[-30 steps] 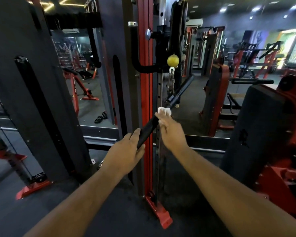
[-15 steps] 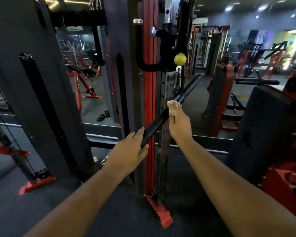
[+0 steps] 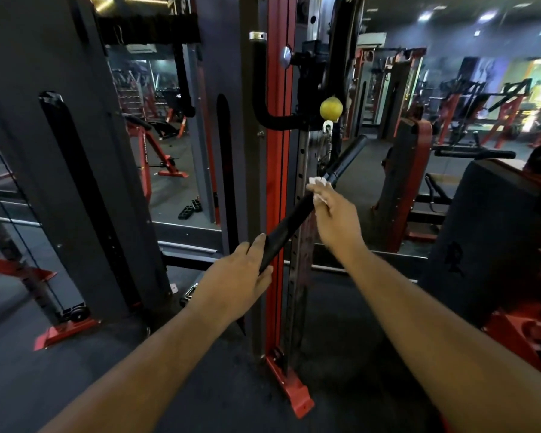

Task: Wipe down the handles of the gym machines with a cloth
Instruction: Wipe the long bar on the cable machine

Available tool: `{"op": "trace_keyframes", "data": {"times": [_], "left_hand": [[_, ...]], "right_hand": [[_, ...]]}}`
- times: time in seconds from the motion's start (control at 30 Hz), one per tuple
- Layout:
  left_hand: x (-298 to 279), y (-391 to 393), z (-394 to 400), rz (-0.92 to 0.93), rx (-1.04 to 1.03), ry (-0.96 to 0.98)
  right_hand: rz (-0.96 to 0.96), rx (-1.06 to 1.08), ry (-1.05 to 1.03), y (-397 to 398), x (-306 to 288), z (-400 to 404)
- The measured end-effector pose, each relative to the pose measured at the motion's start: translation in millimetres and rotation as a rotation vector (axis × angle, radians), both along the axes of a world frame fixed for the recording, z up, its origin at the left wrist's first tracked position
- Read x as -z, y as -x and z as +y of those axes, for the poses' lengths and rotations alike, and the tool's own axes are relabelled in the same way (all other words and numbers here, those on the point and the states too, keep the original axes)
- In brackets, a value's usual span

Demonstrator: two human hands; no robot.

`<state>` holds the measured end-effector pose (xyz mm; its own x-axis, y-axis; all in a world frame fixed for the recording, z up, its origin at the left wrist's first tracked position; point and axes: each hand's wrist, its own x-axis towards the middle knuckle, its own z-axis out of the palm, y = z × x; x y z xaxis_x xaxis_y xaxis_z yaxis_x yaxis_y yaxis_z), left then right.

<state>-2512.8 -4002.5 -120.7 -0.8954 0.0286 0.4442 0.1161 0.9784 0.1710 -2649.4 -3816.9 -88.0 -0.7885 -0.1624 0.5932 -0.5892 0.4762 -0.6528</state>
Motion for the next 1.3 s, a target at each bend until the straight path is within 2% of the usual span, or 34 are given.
{"op": "trace_keyframes", "data": {"times": [0.1,0.23,0.37,0.47,0.6,0.67,0.73,0.9,0.97,1.07,1.17,1.3], "left_hand": [[0.5,-0.8,1.5,-0.005,0.006,-0.015],[0.1,0.6,2.5,0.010,0.004,-0.042],[2.2,1.5,-0.6,-0.001,-0.003,-0.049],[-0.5,0.0,1.3,-0.016,-0.011,-0.057],[-1.1,-2.9,8.4,-0.019,0.001,-0.081],[-0.2,-3.6,10.0,-0.014,0.001,-0.088],[0.6,-3.0,10.3,-0.009,0.007,-0.090],[-1.1,-1.2,11.9,-0.002,0.024,-0.070],[-0.1,-2.7,13.7,-0.003,0.038,-0.057],[-0.2,-2.0,16.2,0.000,0.046,-0.070],[1.1,-1.3,16.6,0.003,0.035,-0.071],[5.6,-3.4,16.2,0.005,0.036,-0.074]], "right_hand": [[0.000,0.011,-0.277,20.6,-5.5,1.3],[0.052,0.013,-0.218,-20.0,16.6,-11.3],[0.093,-0.236,-0.191,-58.3,32.2,-14.1],[0.157,-0.116,-0.231,-28.0,13.5,-7.6],[0.121,-0.041,-0.437,19.7,1.6,5.7],[0.113,-0.012,-0.382,19.5,16.0,12.5],[0.071,0.025,-0.214,5.5,36.1,14.5],[-0.300,0.018,0.156,-15.1,75.2,21.7],[-0.161,0.111,0.270,-17.1,62.8,26.4],[0.102,0.077,0.129,-7.7,29.9,20.7],[0.029,0.009,-0.034,-5.1,18.3,-0.6],[0.057,-0.014,-0.053,-39.2,46.9,-11.8]]}}
